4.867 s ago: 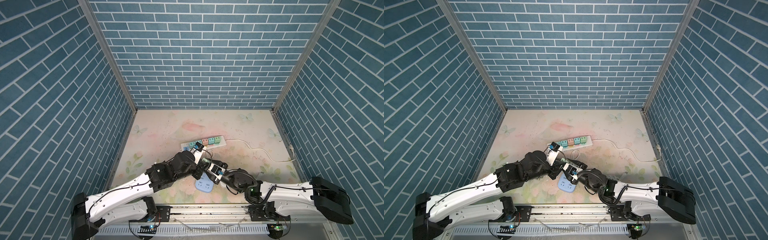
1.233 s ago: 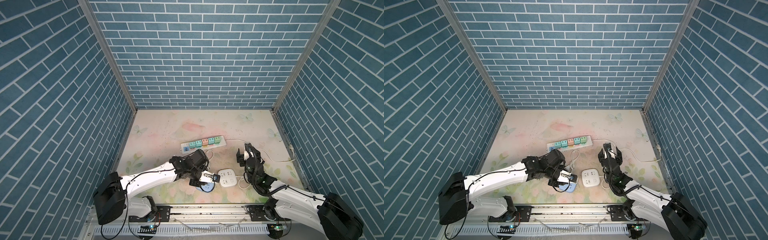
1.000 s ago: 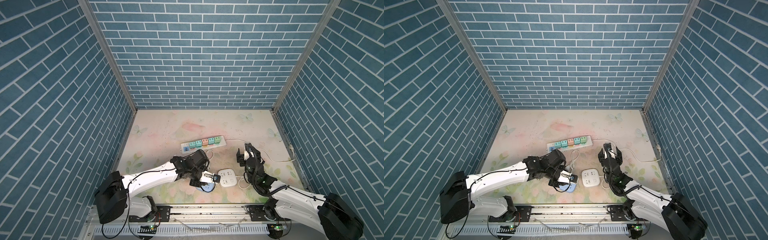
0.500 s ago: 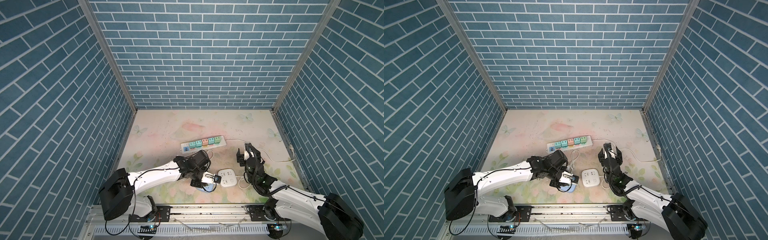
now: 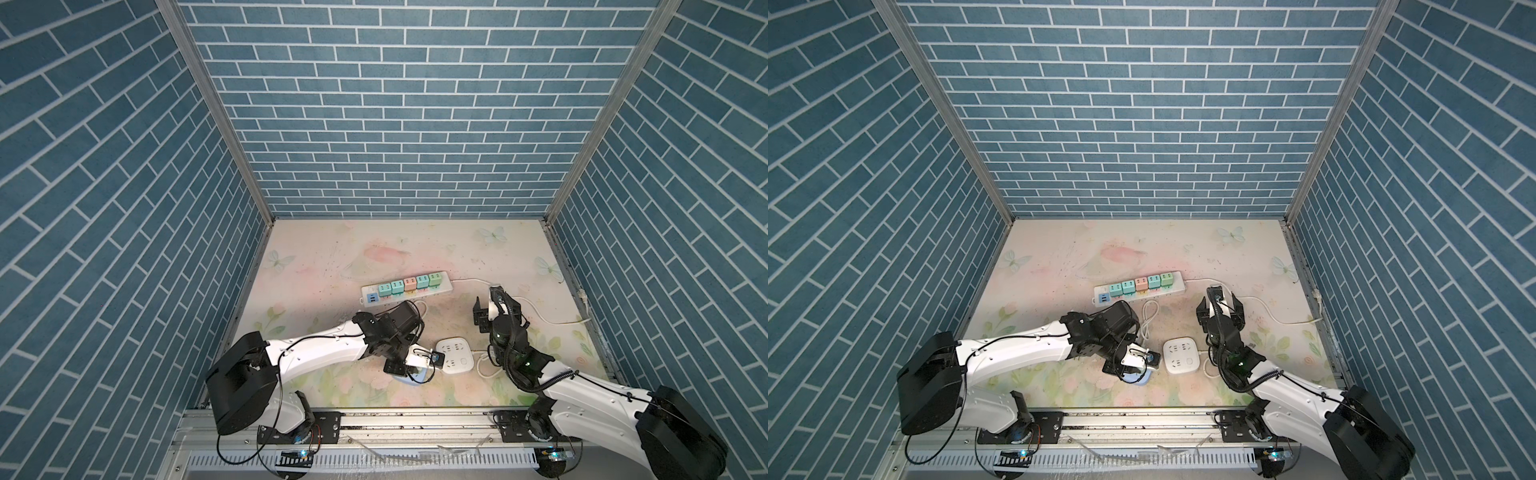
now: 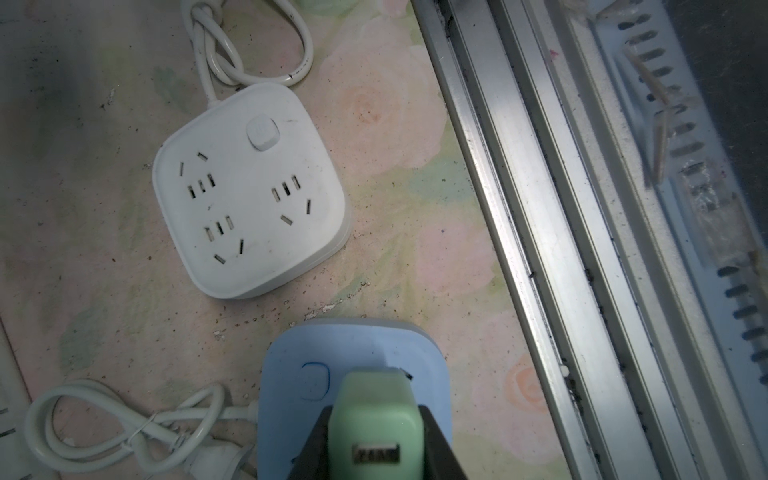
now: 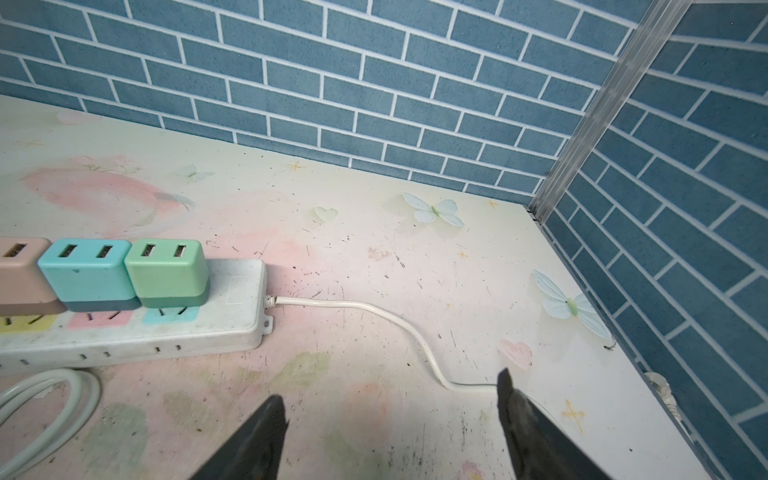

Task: Insert the plug
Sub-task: 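Lower the adapter onto the light blue square socket with the left gripper, then press the adapter into the socket and open the left gripper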

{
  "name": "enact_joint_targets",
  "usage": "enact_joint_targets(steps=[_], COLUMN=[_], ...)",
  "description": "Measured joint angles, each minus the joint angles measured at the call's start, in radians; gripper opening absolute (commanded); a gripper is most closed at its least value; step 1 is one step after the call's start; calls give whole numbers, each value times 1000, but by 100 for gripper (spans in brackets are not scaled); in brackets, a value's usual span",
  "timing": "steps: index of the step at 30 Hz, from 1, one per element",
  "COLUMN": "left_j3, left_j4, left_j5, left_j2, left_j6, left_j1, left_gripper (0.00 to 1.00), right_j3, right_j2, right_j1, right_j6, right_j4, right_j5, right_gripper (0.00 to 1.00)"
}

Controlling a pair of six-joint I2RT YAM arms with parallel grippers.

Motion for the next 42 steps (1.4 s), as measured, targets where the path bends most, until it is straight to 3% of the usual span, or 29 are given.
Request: enact_joint_targets(steps=[28,42], left_j3=[13,21], left_j4=[19,68], left_j5=[24,95], left_j2=[54,126], left_j6=[0,-38], left_j1=[2,42], left_gripper=[0,0], right_j3=[0,0], right_j2=[-11,-20], right_j1=[0,0], right_j6=[0,0], right_j4=[-2,-6], right_j5=[-1,-5], right_gripper=[82,82])
